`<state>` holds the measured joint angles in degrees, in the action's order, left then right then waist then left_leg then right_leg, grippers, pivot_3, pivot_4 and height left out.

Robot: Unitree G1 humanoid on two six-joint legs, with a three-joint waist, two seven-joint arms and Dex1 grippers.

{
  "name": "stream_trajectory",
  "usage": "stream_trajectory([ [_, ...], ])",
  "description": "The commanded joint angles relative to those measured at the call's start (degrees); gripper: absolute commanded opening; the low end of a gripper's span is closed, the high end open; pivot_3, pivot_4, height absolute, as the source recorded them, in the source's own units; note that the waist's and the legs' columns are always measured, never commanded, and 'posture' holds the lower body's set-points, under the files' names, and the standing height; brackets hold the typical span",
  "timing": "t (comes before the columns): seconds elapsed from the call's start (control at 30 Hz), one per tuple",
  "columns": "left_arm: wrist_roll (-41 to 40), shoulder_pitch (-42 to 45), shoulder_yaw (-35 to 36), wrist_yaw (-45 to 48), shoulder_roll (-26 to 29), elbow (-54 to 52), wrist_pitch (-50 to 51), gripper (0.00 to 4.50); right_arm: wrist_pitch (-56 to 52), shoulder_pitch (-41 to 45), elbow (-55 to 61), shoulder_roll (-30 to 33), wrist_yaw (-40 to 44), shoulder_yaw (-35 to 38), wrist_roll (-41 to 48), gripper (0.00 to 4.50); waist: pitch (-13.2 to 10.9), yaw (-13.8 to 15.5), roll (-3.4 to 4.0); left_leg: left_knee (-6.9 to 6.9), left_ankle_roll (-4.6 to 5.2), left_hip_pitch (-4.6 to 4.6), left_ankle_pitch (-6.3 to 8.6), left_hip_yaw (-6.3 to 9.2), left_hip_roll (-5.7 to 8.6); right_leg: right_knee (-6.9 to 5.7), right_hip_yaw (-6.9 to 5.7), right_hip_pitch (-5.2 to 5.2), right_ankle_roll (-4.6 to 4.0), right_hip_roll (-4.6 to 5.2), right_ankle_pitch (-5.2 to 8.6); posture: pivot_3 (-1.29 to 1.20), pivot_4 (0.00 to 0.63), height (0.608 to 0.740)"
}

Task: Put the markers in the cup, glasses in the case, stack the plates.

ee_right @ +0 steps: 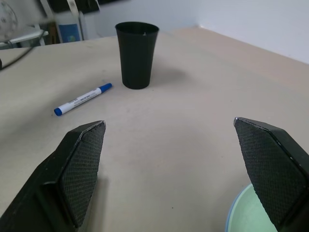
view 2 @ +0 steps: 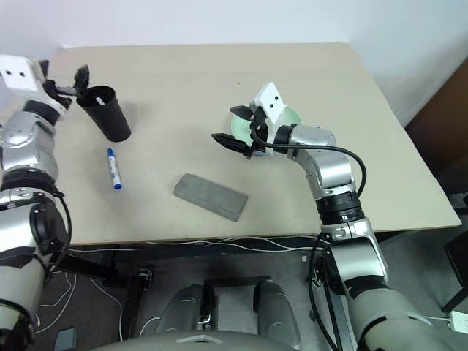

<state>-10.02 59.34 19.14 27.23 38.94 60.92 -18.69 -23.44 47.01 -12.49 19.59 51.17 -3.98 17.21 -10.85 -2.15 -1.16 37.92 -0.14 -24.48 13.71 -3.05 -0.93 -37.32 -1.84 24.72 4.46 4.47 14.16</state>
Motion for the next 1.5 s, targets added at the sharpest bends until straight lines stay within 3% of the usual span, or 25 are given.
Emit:
stream_trajectory([
  [0.03, -2.67, -5.22, 1.73, -2.35, 0.96, -14.62, 6.5, 4.47, 0.87, 0.65, 1.28, 0.07, 0.55, 1.2, 1.32, 4.5, 0.0, -0.05, 0.0, 0.01, 0.01, 0.0, 0.01, -0.01, 0.0, -0.01, 0.01, 0.0, 0.0, 0.01, 0.0, 0.0, 0.15, 0.74],
  [0.3, -7.25, -27.58, 7.1, -17.99, -1.55, -62.67, 40.33, 4.47, 2.89, 1.93, -2.03, 0.29, 2.3, 1.26, 0.85, 4.5, 0.0, -0.04, 0.0, 0.02, 0.04, 0.02, 0.03, 0.07, -0.03, -0.01, 0.07, -0.05, -0.01, 0.14, -0.02, 0.0, 0.15, 0.74],
  [0.6, -9.73, -35.22, 8.02, -34.0, -13.13, -88.19, 70.32, 4.47, 6.31, 4.96, -7.63, -0.28, 5.48, 0.17, -0.07, 4.5, 0.0, 1.08, -0.01, 0.11, 0.04, 0.15, -0.01, 0.08, -0.01, 0.02, 0.08, -0.19, -0.07, 0.1, -0.17, 0.0, 0.15, 0.74],
  [0.83, -7.7, -35.22, 8.1, -39.32, -19.78, -87.01, 76.93, 4.47, 6.94, 5.75, -9.02, -0.39, 5.84, 0.15, -0.53, 4.5, 0.01, 1.34, -0.01, 0.11, 0.05, 0.12, -0.01, 0.09, -0.01, 0.07, 0.08, -0.18, -0.07, 0.02, -0.17, 0.0, 0.15, 0.74],
  [1.1, -3.62, -28.87, 3.09, -38.12, -18.02, -73.51, 78.03, 4.47, 5.99, 5.18, -7.91, -0.16, 5.13, 0.31, -1.1, 4.5, 0.01, 1.42, -0.01, 0.12, 0.07, 0.12, -0.02, 0.08, 0.01, 0.09, 0.06, -0.19, -0.08, 0.01, -0.17, 0.0, 0.15, 0.74],
  [1.27, -2.67, -26.77, 0.52, -37.46, -20.49, -68.67, 76.36, 4.47, 5.21, 4.48, -6.71, 0.28, 4.36, 0.57, -1.11, 4.5, 0.01, 1.41, -0.01, 0.09, 0.08, 0.07, -0.01, 0.08, 0.03, 0.19, 0.07, -0.18, -0.08, 0.05, -0.17, 0.0, 0.15, 0.74],
  [1.5, -0.44, -23.64, 1.52, -42.66, -25.63, -63.84, 83.07, 4.47, 4.35, 3.72, -5.91, 0.88, 2.98, 0.34, -1.61, 4.5, 0.01, 1.37, -0.01, 0.08, 0.08, 0.09, -0.01, 0.09, 0.01, 0.16, 0.07, -0.18, -0.09, 0.13, -0.18, 0.0, 0.15, 0.74],
])
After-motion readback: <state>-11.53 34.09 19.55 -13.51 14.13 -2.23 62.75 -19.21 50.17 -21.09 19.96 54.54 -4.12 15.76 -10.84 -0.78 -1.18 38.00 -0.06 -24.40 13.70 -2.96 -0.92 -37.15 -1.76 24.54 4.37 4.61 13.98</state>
